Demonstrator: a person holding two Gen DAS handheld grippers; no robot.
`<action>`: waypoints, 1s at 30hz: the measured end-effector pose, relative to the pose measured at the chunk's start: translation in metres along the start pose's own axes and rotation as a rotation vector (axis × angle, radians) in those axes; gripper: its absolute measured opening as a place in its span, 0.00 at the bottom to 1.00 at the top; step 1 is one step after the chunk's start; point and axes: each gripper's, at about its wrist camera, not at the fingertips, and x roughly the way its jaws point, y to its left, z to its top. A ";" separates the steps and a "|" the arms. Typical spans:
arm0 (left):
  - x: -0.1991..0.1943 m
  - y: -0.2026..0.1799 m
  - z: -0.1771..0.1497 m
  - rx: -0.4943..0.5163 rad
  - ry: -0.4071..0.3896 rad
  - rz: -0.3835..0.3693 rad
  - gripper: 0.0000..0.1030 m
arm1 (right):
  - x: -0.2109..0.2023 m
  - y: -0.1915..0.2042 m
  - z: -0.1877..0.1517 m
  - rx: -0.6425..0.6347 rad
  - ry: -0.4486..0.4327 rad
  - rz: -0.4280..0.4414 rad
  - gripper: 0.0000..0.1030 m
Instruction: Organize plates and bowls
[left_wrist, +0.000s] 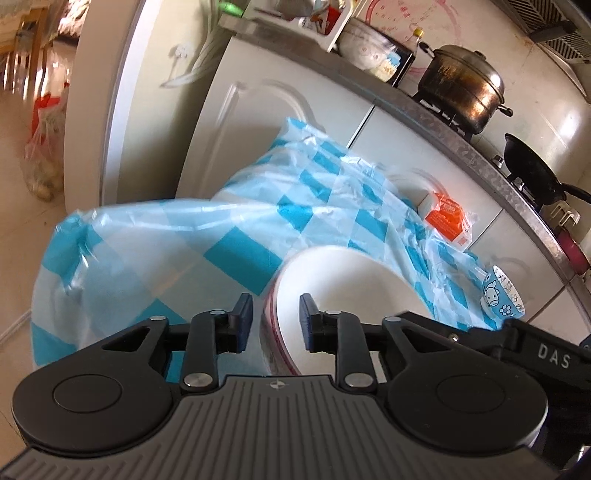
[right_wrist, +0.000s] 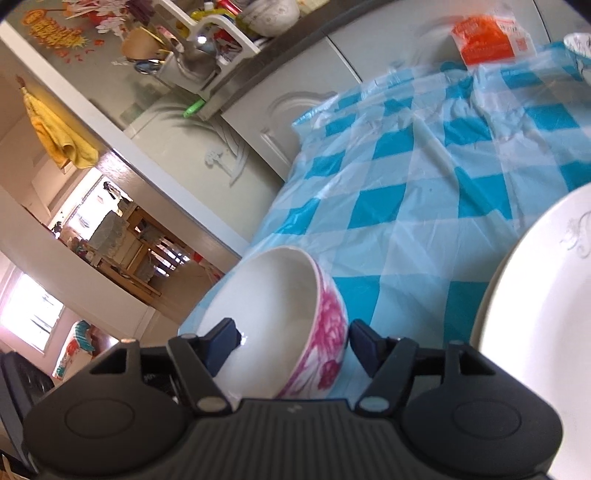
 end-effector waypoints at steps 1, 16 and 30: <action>-0.003 -0.001 0.000 0.007 -0.009 -0.001 0.32 | -0.004 0.002 0.000 -0.009 -0.008 -0.003 0.66; -0.037 -0.041 -0.002 0.123 -0.048 -0.116 0.74 | -0.117 -0.030 0.020 0.008 -0.364 -0.093 0.96; -0.017 -0.145 -0.011 0.327 -0.016 -0.216 1.00 | -0.193 -0.167 0.044 0.252 -0.605 -0.241 0.99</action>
